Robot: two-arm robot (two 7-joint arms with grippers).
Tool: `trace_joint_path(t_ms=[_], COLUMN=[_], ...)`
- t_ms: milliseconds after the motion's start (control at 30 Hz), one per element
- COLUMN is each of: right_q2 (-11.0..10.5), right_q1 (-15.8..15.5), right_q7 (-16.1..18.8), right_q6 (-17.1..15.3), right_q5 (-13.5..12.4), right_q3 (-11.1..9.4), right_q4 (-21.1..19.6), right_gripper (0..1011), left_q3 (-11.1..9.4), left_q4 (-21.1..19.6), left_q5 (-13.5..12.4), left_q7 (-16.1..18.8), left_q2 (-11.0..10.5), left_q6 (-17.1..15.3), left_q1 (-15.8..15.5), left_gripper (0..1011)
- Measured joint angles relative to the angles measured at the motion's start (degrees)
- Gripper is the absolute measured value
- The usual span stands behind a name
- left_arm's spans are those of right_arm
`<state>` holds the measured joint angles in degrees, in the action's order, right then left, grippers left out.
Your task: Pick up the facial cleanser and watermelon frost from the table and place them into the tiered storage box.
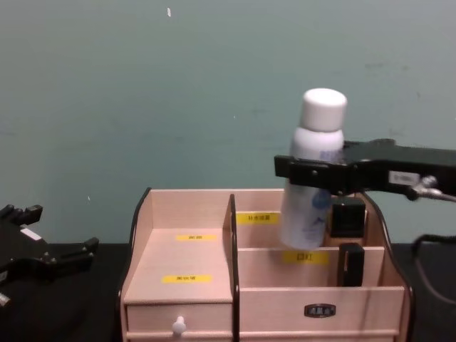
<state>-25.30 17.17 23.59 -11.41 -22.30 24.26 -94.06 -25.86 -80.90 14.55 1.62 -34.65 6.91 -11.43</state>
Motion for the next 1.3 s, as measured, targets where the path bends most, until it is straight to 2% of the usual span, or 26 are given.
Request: trace_joint_path(t_ms=[200,533,1300], right_q2=[3.4,6.8,9.9], right_q1=[4.6,8.5,11.5], right_q7=[-0.8,-1.6,0.0], right_q6=[0.0,0.4,2.7], right_q5=[1.6,3.9,5.9], right_q3=[1.9,3.1,3.1], right_q4=[5.7,12.0,19.7], right_gripper=[596,596,596], left_q3=[0.0,0.0,0.0], left_q4=[0.0,0.0,0.0], left_q5=[0.0,0.0,0.0], left_q7=[0.0,0.0,0.0], left_q2=[0.0,0.0,0.0], left_q6=[0.0,0.0,0.0], left_q1=[0.0,0.0,0.0], left_gripper=[1001,1001,1001])
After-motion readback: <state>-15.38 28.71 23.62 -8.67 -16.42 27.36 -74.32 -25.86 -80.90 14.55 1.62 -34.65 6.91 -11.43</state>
